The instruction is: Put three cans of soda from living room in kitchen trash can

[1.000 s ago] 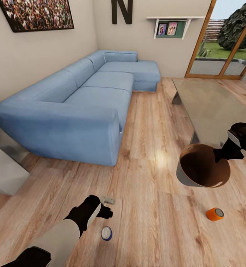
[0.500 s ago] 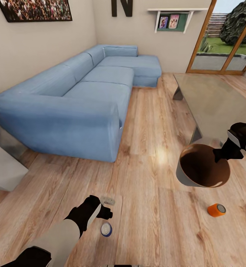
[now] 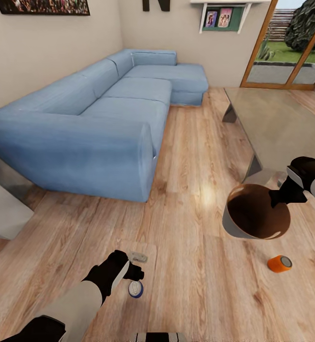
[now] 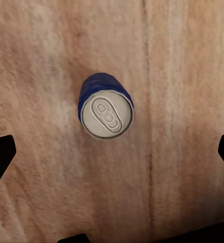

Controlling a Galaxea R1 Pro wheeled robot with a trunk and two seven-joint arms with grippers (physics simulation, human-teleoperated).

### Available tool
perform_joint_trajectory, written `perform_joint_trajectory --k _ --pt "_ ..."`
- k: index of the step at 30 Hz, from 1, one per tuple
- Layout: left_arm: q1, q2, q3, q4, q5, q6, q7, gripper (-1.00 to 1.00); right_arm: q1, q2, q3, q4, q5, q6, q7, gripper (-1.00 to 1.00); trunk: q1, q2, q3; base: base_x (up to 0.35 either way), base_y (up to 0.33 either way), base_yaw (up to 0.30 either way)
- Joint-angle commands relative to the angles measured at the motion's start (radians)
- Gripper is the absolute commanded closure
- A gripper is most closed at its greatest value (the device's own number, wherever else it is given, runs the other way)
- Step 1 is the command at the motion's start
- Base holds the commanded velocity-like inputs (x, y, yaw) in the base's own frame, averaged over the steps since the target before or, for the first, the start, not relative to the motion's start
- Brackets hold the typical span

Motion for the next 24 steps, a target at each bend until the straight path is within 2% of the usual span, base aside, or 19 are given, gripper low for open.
perform_joint_trajectory --k 1,24 --pt "0.000 0.000 0.000 0.000 0.000 0.000 0.000 -1.00 -0.001 0.000 -0.007 0.000 -0.008 0.001 0.001 1.00 0.004 -0.007 -0.005 0.000 0.000 0.000" --pt "0.001 0.002 -0.001 -0.012 0.008 -0.001 0.000 -1.00 0.001 0.007 -0.006 0.000 -0.007 0.001 0.001 1.00 0.011 -0.021 -0.046 0.044 0.000 0.000"
